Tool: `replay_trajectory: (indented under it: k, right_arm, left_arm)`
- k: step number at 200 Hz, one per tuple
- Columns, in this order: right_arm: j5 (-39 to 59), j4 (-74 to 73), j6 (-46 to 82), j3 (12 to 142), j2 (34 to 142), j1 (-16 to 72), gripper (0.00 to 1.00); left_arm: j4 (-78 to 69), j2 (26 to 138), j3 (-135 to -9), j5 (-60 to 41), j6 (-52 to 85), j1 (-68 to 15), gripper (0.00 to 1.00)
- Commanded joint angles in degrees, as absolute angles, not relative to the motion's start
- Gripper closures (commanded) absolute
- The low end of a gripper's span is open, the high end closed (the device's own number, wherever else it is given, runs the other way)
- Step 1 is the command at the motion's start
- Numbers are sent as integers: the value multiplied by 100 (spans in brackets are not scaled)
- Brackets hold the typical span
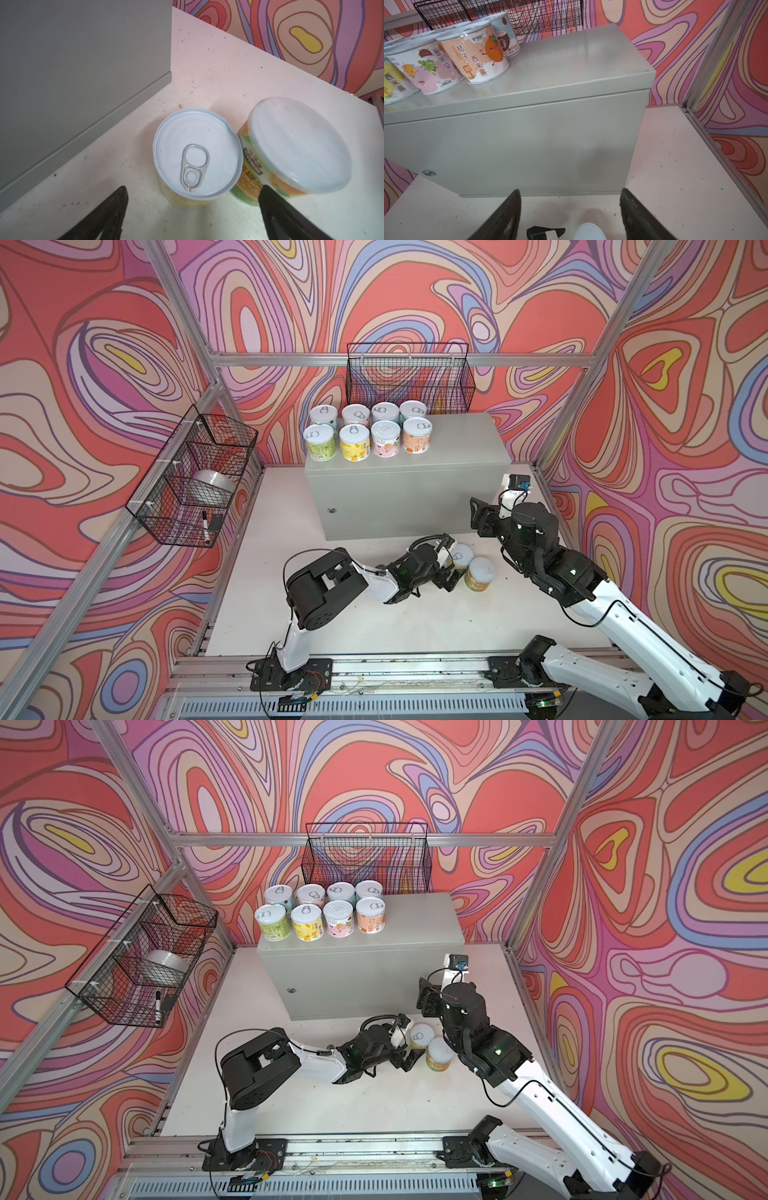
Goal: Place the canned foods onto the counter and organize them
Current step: 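Reach the left gripper down to the yellow can on the table, then close the left gripper on the yellow can and lift it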
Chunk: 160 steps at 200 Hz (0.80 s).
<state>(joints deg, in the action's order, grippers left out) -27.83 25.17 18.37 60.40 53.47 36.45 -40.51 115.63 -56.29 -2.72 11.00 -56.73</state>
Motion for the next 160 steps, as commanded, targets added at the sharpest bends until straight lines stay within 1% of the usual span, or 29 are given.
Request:
replay_trajectory:
  k: [1,78,147,160]
  right_arm:
    - [-2945,2584,1861,5934,5273,3641,23]
    - [-3080,2690,1881,5777,5144,3639,24]
    - [-3267,2742,1901,5629,5063,3643,24]
    - [-3334,2754,1881,5616,5062,3641,24]
  left_arm:
    - [-3894,11869,-5937,-136,1142,-5678,0]
    - [-3863,12560,-6636,71,1068,-5678,0]
    - [-3634,12898,-7229,136,1029,-5678,0]
    - [-3614,12902,-7251,162,1015,-5678,1]
